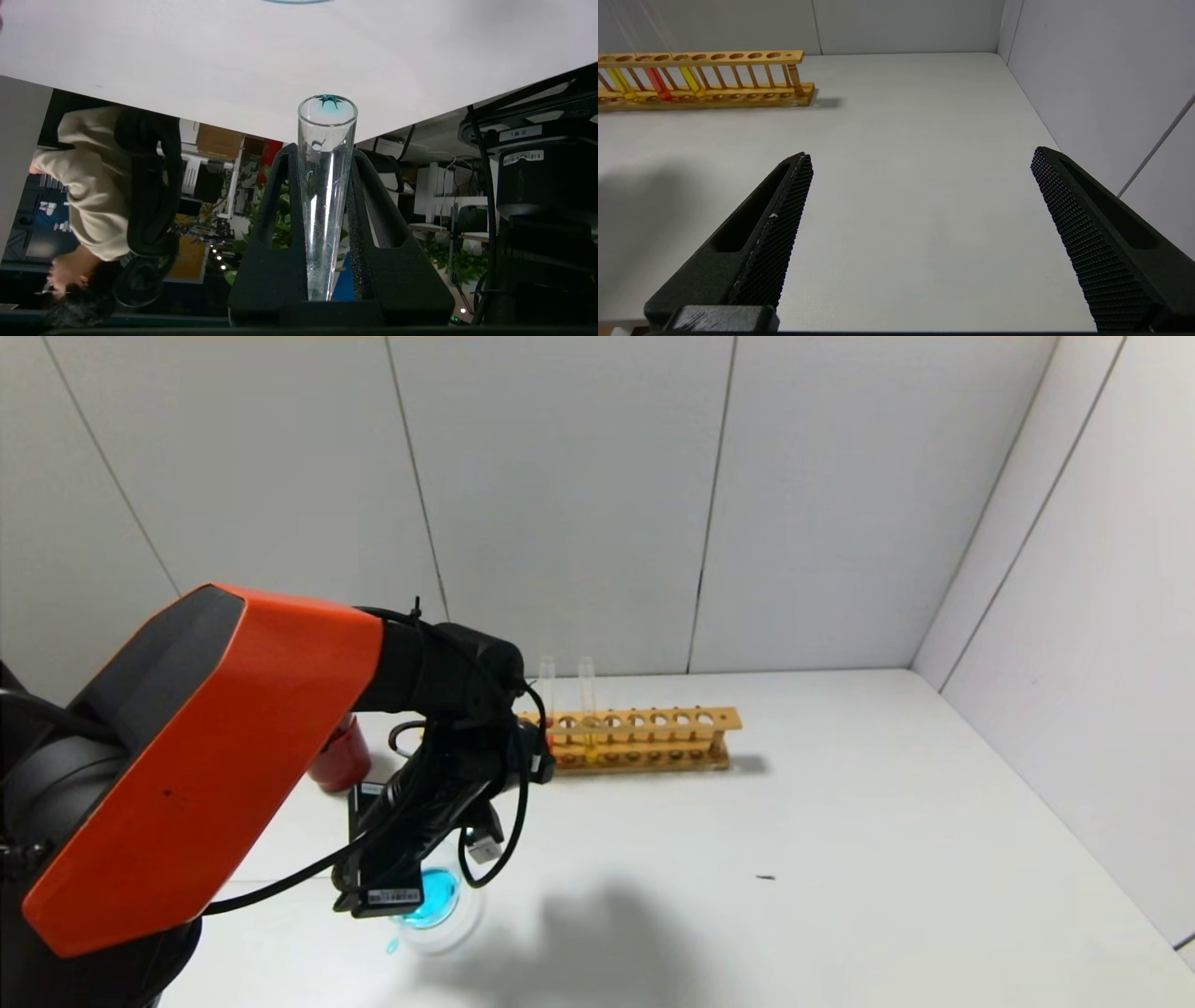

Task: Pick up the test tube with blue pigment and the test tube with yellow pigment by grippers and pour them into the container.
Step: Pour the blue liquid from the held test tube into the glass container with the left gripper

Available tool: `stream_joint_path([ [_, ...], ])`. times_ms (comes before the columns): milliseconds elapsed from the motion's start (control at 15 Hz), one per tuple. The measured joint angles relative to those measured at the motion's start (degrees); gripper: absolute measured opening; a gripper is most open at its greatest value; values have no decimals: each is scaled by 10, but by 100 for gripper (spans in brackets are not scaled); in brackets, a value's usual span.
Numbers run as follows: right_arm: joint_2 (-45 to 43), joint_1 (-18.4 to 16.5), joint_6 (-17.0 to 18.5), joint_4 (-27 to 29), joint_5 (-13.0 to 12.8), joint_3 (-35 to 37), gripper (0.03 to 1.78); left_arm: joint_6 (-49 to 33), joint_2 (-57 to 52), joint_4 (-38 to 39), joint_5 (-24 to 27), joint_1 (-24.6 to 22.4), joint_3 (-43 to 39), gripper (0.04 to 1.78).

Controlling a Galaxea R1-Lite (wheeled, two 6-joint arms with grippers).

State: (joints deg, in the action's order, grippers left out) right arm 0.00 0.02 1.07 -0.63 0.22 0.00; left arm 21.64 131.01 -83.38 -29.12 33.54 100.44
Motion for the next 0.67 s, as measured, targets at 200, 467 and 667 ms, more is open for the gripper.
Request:
stream_joint_path([
  [200,0,0,0,0,0,0,171,-29,6,1,0,1,9,30],
  [467,0,0,0,0,0,0,171,-59,7,12,6,1,15,30],
  [667,0,0,0,0,0,0,171,-109,-9,48,18,1,19,30],
])
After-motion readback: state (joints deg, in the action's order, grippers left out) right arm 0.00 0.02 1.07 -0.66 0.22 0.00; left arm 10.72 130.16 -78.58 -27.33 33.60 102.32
